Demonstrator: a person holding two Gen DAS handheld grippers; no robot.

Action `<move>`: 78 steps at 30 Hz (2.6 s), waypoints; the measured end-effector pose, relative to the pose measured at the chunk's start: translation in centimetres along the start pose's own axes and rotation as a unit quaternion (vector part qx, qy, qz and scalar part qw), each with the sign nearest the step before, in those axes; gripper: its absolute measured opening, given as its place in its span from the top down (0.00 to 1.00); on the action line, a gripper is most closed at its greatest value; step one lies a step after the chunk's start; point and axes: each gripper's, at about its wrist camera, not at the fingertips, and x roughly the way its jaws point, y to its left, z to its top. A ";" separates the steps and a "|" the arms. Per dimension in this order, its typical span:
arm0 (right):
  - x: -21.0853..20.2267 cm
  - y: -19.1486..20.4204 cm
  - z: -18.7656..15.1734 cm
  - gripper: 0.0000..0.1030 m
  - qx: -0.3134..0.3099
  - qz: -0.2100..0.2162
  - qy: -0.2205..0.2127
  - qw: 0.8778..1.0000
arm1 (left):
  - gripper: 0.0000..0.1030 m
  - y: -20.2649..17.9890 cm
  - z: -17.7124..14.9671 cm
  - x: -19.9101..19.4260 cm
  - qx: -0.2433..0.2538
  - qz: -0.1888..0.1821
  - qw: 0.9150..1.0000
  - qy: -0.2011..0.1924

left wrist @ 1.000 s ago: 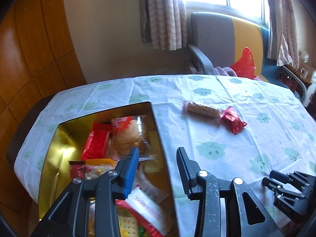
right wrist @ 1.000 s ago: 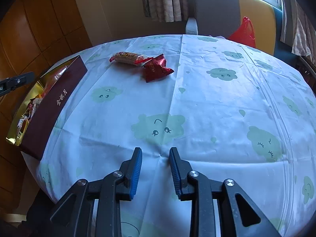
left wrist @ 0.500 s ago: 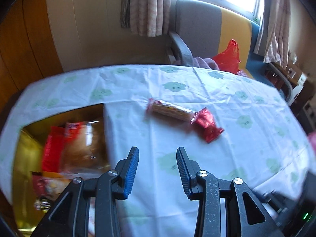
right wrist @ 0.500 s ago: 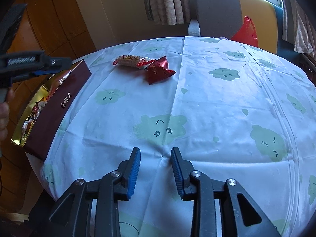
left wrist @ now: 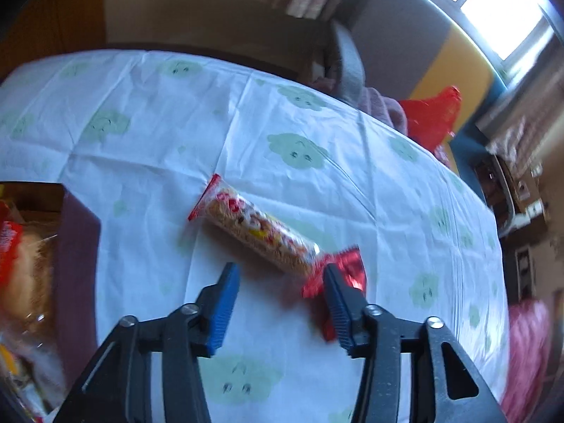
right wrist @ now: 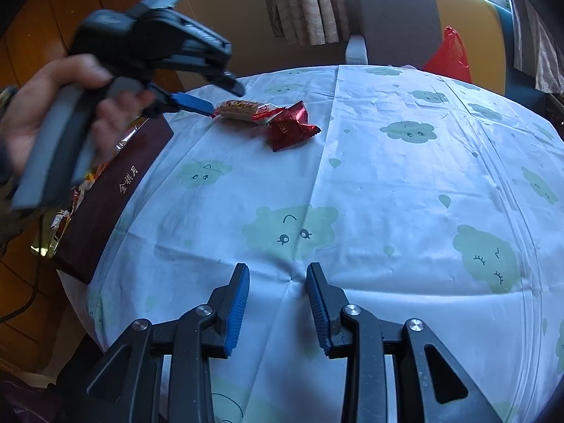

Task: Organize snacks
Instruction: 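Reach the left tool to the red-and-white puffed rice bar and grasp it, then hold the puffed rice bar in the left tool while the right tool grasps the red foil candy, then carry the puffed rice bar into the gold tin and open the left tool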

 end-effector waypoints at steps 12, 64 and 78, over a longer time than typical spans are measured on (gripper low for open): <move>0.1 -0.9 0.1 0.65 0.015 0.029 -0.005 0.999 | 0.73 -2.0 1.4 4.5 0.067 0.066 0.996 -0.009; 9.7 1.2 14.1 0.70 -0.142 -0.080 0.060 0.985 | 0.71 1.7 -19.0 -3.0 0.229 0.020 0.961 -0.152; 1.6 -4.9 4.3 0.70 -0.016 -0.187 -0.020 0.982 | 0.71 1.1 -18.9 -2.8 0.239 0.037 0.958 -0.152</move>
